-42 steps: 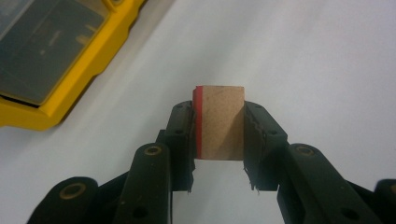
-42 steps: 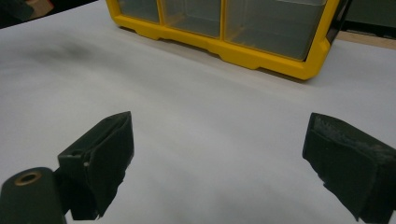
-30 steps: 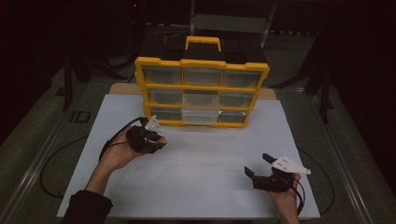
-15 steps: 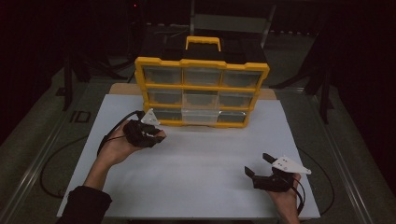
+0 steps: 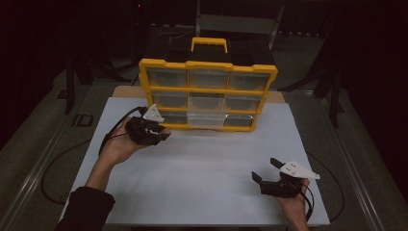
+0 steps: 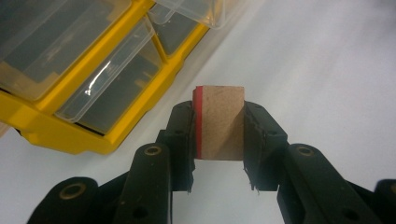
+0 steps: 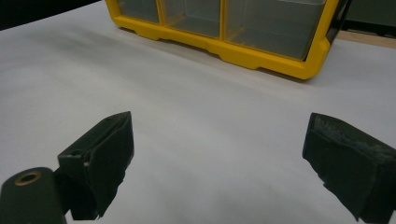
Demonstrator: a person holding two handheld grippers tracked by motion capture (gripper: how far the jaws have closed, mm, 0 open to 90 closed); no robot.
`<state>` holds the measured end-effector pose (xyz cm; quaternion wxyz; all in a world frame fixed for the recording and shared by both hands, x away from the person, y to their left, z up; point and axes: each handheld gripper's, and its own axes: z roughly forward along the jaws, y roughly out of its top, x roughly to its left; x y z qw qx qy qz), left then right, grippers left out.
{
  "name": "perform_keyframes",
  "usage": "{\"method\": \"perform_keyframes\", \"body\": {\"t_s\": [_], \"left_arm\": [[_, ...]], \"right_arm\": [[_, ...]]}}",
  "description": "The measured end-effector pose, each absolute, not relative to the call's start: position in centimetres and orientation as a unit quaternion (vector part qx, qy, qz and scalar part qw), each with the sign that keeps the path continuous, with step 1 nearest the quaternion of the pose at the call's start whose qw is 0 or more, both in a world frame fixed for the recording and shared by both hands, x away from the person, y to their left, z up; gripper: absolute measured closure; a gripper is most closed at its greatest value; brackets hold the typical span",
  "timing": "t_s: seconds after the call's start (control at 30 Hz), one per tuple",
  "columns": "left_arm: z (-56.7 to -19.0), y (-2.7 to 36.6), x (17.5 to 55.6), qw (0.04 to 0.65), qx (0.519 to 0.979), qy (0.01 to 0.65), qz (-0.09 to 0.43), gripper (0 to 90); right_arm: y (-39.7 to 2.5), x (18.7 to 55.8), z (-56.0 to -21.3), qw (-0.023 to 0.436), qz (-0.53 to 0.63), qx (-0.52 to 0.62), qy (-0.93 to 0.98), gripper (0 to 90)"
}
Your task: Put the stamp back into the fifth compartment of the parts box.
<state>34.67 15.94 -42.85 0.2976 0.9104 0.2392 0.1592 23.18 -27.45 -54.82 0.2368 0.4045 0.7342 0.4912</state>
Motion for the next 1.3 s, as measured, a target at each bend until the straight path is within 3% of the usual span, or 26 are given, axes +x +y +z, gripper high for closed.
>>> {"method": "perform_keyframes", "body": {"t_s": [1.3], "left_arm": [[-38.4,14.1,36.7,0.308,0.910,0.225,0.161,66.5]], "right_arm": [[-27.5,23.2,-54.8,0.234,0.494,0.403,0.734,8.9]]}}
